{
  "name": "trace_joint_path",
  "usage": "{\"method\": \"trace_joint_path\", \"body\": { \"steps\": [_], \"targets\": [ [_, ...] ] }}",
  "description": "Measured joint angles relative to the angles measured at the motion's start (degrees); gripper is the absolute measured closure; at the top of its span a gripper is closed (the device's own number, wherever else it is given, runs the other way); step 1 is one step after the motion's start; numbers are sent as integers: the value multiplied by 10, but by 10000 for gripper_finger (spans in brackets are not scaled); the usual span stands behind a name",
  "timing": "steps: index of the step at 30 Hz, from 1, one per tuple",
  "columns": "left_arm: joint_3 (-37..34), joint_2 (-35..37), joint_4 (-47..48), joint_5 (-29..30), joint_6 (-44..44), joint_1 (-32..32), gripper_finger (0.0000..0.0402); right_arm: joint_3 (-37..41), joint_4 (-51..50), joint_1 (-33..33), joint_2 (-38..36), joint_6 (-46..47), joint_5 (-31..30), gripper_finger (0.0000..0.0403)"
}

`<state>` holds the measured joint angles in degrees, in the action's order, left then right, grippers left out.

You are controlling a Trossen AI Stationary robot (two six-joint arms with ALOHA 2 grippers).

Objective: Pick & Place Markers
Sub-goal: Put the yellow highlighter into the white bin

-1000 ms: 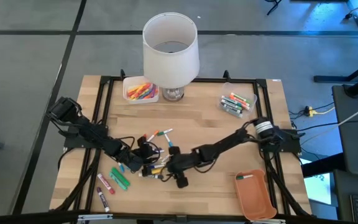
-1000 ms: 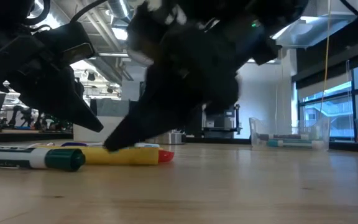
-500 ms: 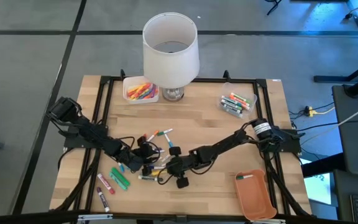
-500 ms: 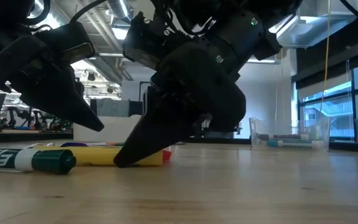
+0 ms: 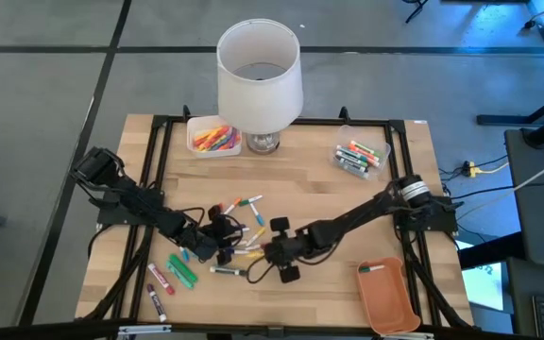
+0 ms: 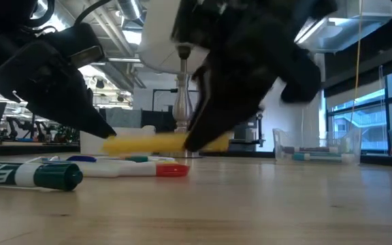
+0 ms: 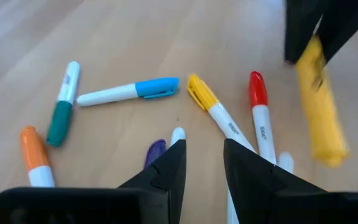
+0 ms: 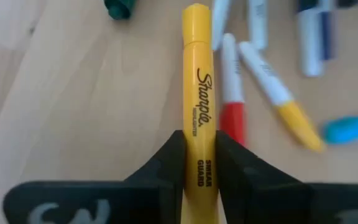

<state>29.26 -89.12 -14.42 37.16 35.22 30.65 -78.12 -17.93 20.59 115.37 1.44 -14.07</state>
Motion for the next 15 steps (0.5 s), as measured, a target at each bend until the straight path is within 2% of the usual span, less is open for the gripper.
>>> {"method": "trace_joint_path", "body": {
  "steps": [5, 9, 15],
  "targets": [
    [0, 0, -48, 34, -28, 0, 300, -1, -87, 12, -23, 31, -93, 337],
    [0, 0, -124, -2, -92, 0, 300, -1, -124, 19, -25, 65, -180, 337],
    [0, -24, -224, -29, -217, 10, 292, -1, -90, 27, -25, 61, -189, 337]
  ]
}}
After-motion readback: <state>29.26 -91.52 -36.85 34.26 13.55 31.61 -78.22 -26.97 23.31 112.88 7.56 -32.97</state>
